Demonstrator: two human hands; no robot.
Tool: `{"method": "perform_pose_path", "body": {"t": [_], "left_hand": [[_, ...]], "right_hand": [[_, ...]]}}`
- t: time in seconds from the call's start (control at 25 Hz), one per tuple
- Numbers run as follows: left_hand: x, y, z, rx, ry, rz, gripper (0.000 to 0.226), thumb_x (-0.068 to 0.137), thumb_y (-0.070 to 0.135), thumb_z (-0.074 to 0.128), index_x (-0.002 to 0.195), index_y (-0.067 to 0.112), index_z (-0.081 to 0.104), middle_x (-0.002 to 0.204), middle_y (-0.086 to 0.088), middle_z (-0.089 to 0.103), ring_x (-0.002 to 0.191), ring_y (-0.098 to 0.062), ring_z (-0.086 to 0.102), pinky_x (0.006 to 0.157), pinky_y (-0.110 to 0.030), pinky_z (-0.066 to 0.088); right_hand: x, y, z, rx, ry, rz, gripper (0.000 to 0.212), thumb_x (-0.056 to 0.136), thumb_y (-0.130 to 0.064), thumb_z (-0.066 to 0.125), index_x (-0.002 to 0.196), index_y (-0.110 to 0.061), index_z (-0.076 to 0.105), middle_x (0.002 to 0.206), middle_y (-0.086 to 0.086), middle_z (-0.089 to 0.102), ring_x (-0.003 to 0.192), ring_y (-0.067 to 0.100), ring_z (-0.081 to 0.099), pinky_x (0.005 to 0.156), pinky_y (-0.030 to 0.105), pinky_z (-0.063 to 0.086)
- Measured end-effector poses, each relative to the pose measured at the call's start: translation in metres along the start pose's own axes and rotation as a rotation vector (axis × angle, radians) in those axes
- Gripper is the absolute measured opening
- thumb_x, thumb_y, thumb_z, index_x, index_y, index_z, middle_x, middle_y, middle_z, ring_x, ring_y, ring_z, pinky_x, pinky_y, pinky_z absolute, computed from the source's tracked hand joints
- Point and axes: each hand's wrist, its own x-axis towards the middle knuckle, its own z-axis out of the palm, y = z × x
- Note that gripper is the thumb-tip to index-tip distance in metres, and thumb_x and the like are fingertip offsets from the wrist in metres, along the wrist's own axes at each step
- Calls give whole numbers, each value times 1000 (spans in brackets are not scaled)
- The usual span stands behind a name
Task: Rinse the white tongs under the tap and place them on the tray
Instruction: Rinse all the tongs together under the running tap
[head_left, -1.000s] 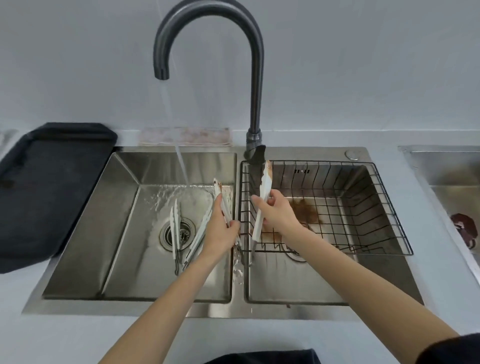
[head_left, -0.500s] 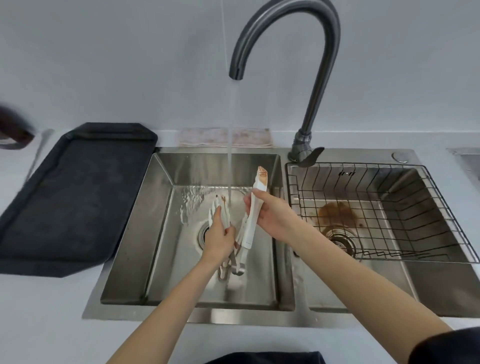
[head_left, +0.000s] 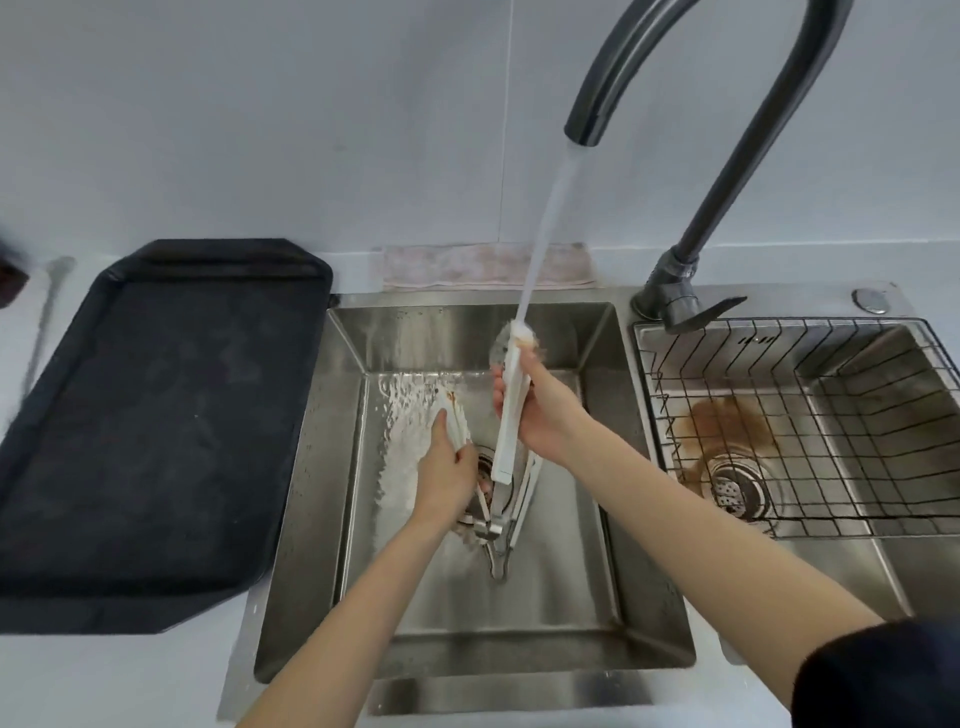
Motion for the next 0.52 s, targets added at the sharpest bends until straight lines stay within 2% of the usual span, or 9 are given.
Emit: {"method": "perform_pose_path", "body": {"t": [0.08, 0.16, 0.24, 0.36, 0.4, 0.48, 0.52], "left_hand": [[11, -2, -3, -35, 7, -18, 58, 97, 11, 34, 149, 12, 9, 65, 6, 51, 52, -2, 54, 40, 2, 36], [18, -4, -5, -48, 19, -31, 59, 96, 11, 34, 149, 14, 8, 62, 4, 52, 48, -1, 55, 39, 0, 36], [22, -5, -4, -47, 25, -18, 59, 96, 10, 35, 149, 14, 8, 62, 3, 52, 44, -1, 56, 39, -2, 37], [25, -7, -1, -58, 64, 9, 63, 94, 6, 36, 149, 17, 7, 62, -2, 53, 47, -10, 46, 38, -7, 38], [25, -8, 0, -66, 91, 23, 65, 93, 4, 37, 149, 18, 5, 68, -6, 55, 47, -10, 42, 37, -8, 37], [25, -8, 0, -111, 160, 66, 69, 92, 4, 39, 149, 19, 2, 93, -12, 60, 48, -9, 41, 38, -9, 36], [24, -7, 0, -134, 200, 90, 69, 92, 6, 40, 149, 19, 2, 96, -7, 58, 49, -9, 42, 40, -9, 38]], "right_hand": [[8, 2, 5, 67, 5, -30, 33, 99, -26, 41, 112, 1, 55, 77, 4, 59, 53, 9, 57, 54, 19, 52], [14, 3, 5, 130, 29, -66, 31, 100, -19, 38, 118, 1, 53, 80, 4, 61, 58, 10, 59, 53, 19, 53], [20, 2, 4, 142, 80, -93, 25, 99, -18, 39, 104, -1, 58, 81, 5, 62, 66, 11, 59, 51, 18, 53], [26, -4, 11, 13, 194, -109, 32, 95, -32, 48, 76, -9, 60, 59, 0, 58, 45, 7, 53, 41, 17, 45], [29, -6, 14, -35, 232, -107, 37, 93, -39, 50, 69, -12, 58, 50, -3, 55, 37, 6, 48, 36, 17, 41], [33, -10, 18, -51, 266, -82, 44, 91, -48, 48, 62, -15, 53, 38, -6, 48, 26, 5, 40, 30, 13, 32], [36, -12, 19, -35, 255, -61, 47, 92, -50, 44, 62, -15, 50, 37, -6, 45, 24, 5, 38, 29, 12, 30]]}}
